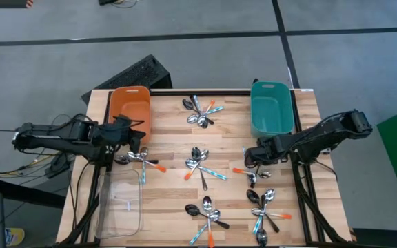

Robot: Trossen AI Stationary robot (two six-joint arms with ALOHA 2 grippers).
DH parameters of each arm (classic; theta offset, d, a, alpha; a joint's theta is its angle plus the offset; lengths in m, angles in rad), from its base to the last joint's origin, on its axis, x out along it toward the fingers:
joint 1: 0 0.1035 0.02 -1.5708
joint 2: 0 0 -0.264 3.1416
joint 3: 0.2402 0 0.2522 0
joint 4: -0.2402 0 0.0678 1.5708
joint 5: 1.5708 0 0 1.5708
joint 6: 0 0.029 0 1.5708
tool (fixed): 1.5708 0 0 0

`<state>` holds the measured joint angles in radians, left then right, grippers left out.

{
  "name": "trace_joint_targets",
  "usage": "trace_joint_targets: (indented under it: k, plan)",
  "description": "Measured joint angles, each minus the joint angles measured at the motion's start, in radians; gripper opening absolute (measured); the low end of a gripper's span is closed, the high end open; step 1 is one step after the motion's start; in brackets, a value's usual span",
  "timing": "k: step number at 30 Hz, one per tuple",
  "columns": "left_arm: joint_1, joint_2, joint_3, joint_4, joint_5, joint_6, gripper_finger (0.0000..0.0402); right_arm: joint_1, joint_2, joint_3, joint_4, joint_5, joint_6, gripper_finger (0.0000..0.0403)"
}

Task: Sort silverware by color (type)
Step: Put the black spoon into the green bin

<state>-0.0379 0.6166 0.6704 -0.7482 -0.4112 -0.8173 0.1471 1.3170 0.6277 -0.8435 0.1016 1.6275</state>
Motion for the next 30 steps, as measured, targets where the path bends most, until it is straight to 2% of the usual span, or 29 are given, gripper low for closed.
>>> trace_joint_targets:
  k: [9,12,16,19,21,27,30]
  plan:
    - [0.0,0.057,0.0,-0.009,-0.015,-0.002,0.0073,0.015,0.118,0.005,0.071,-0.061,0.021,0.017]
    - [0.0,0.079,0.0,-0.019,-0.016,0.002,0.0075,0.027,0.151,0.009,0.083,-0.063,0.002,0.0139]
    - [0.0,0.11,0.0,-0.027,-0.018,0.006,0.0071,0.032,0.154,0.009,0.101,-0.072,-0.031,0.0078]
    - [0.0,0.133,0.0,-0.012,-0.02,0.023,0.0067,0.028,0.129,0.003,0.108,-0.081,-0.075,0.0029]
    - [0.0,0.147,0.0,-0.007,-0.02,0.036,0.0064,0.012,0.101,0.001,0.113,-0.1,-0.086,0.0013]
    - [0.0,0.167,0.0,0.006,0.008,0.104,0.0062,0.003,-0.044,-0.001,0.126,-0.129,-0.078,0.0014]
    - [0.0,0.166,0.0,0.004,0.018,0.133,0.0061,0.019,-0.117,0.018,0.119,-0.058,-0.055,0.0012]
